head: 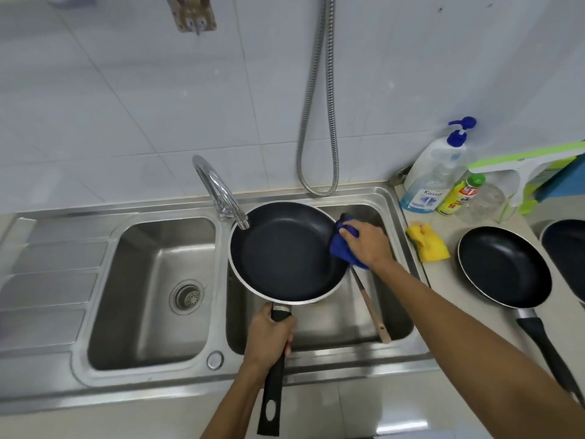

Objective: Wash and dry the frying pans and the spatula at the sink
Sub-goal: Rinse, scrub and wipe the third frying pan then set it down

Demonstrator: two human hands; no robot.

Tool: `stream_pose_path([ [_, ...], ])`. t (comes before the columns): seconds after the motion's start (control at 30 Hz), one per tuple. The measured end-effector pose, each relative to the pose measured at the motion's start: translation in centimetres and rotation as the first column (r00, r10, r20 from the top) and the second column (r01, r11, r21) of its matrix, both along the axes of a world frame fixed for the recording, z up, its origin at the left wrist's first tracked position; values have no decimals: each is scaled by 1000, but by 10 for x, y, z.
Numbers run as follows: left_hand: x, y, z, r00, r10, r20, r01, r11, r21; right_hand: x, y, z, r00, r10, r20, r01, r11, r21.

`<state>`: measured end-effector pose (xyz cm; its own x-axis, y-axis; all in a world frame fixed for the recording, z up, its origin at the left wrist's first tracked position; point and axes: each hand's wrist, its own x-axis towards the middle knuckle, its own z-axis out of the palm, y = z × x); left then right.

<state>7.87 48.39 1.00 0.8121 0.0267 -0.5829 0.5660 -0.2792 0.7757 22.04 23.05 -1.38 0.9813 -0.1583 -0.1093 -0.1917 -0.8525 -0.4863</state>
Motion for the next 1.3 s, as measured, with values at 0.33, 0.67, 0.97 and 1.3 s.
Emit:
stream_pose_path([
  [0.33,20,-5,-3,993,51,111,-54,998,23,-108,72,8,996,44,-73,-32,986,166],
  [0.67,17,-10,-12,998,54,39,-55,998,37,-149,-58,40,994,-90,67,95,992,-84],
  [0.97,7,-40,-1,997,73,37,-73,997,4,-219,-169,-41,958,-205,-199,79,860,-504],
  [1.3,0,-92,6,974,218,57,-219,976,18,-202,-30,34,980,4,-199,24,990,137],
])
